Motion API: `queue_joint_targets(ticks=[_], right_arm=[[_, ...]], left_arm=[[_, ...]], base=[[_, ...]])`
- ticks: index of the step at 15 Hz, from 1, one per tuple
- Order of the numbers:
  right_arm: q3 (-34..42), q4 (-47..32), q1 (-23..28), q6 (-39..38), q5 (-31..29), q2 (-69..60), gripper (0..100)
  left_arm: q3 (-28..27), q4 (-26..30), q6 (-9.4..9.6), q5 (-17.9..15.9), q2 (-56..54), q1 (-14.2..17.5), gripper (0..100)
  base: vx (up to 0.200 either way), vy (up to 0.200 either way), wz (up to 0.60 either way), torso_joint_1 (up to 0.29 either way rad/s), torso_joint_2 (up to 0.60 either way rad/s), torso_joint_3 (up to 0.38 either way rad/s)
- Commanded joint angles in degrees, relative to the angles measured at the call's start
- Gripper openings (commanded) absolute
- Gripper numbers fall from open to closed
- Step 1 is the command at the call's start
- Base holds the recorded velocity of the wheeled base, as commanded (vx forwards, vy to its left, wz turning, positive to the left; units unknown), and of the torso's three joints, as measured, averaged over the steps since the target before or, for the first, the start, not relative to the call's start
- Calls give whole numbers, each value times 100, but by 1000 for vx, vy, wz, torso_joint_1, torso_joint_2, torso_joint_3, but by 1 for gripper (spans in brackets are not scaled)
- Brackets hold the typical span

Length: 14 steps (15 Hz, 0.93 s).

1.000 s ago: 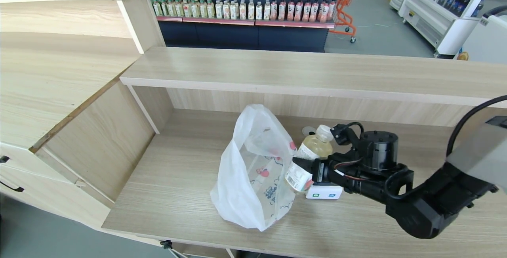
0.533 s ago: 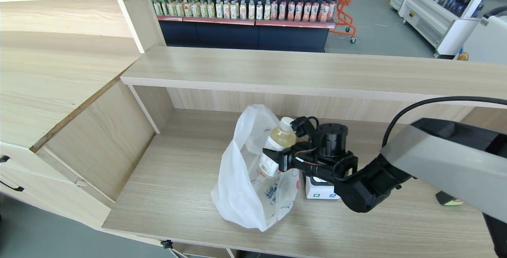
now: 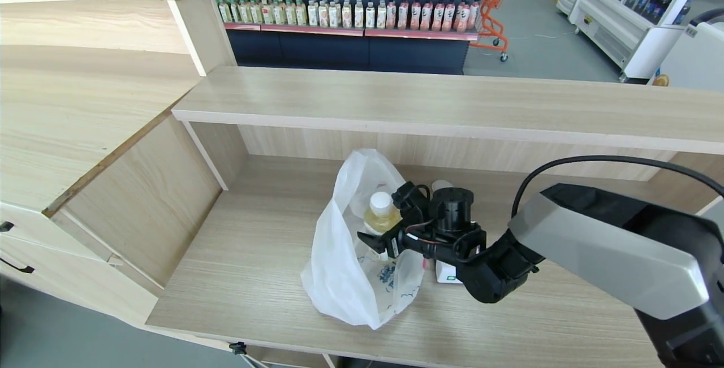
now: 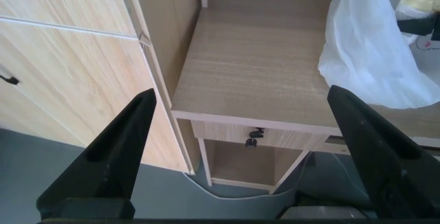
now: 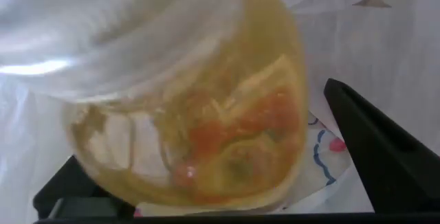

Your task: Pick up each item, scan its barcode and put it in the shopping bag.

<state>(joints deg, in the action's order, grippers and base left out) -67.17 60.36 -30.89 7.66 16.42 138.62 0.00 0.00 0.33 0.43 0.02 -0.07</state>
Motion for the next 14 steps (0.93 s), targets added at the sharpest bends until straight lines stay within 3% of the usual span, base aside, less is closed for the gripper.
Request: queue_joint_targets(ticks=[1, 5, 8, 12, 13, 14], right_arm=[[46, -6, 4, -247, 19, -116, 100], [494, -340, 145, -1680, 19, -977, 100], [1531, -481, 435, -2585, 160, -1997, 100], [2709, -1149, 1164, -2620, 423, -3974, 100], [2762, -1544, 1463, -2427, 423, -4422, 100], [2771, -2573, 1894, -2049, 432, -5126, 100]], left_arm=[[0, 0, 2, 1, 6, -1, 100], [0, 0, 2, 1, -2, -1, 100], [0, 0, 2, 1, -2, -1, 100], [0, 0, 2, 1, -2, -1, 100], [0, 0, 2, 1, -2, -1, 100], [0, 0, 2, 1, -2, -1, 100]], base=[[0, 0, 0, 0, 0, 0], [0, 0, 0, 0, 0, 0], [0, 0, 0, 0, 0, 0], [0, 0, 0, 0, 0, 0], [0, 0, 0, 0, 0, 0], [0, 0, 0, 0, 0, 0]])
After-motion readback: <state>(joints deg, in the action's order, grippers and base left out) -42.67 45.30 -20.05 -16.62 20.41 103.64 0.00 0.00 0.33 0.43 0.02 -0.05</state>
